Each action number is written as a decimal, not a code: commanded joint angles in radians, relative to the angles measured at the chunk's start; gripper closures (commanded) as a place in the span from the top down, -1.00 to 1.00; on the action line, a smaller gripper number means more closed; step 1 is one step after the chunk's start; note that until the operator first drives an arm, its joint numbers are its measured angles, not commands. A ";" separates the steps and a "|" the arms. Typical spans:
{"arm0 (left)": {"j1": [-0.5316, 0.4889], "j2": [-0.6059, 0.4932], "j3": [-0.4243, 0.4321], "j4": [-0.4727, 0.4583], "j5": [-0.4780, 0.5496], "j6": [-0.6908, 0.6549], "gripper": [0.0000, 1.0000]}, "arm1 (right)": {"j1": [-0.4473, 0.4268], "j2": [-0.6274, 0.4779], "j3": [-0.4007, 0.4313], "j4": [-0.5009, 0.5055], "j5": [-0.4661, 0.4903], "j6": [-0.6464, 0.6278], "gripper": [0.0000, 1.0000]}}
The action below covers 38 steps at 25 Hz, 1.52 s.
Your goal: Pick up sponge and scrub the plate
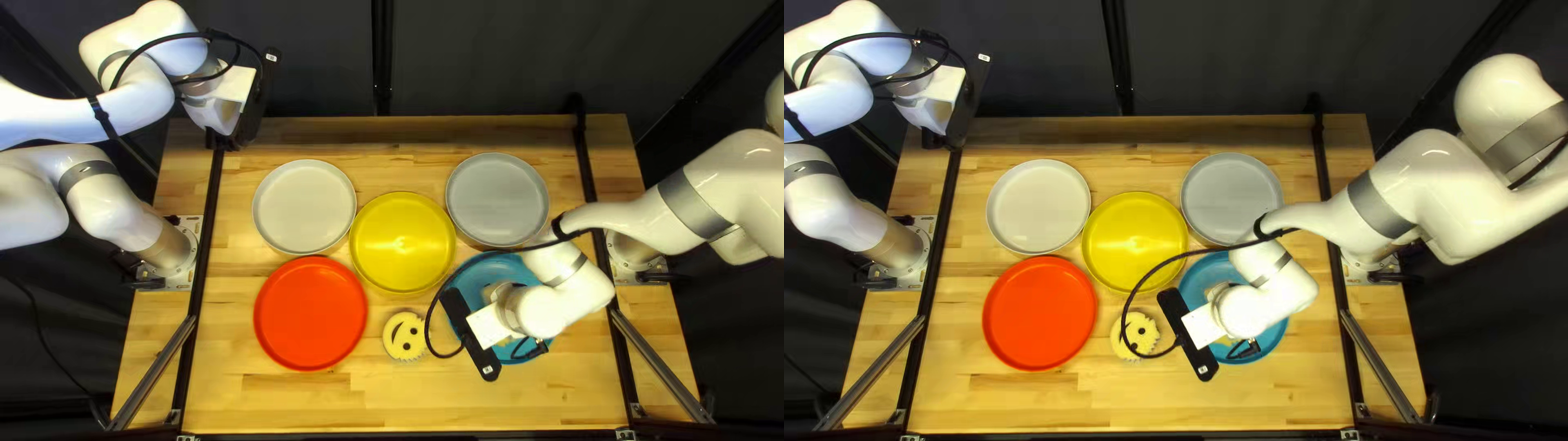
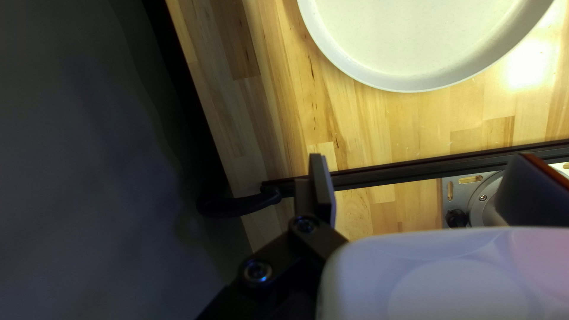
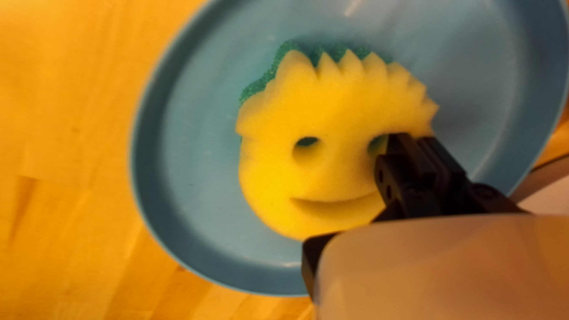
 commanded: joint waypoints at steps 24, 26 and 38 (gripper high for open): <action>0.000 0.000 0.000 0.000 0.000 0.000 1.00 | 0.194 0.041 -0.008 0.035 0.006 0.139 -1.00; 0.000 0.000 0.000 0.000 0.000 0.000 1.00 | 0.218 0.039 -0.008 0.041 0.015 0.152 -1.00; 0.000 0.000 0.000 0.000 0.000 0.000 1.00 | 0.062 -0.060 0.083 0.019 -0.001 0.028 -1.00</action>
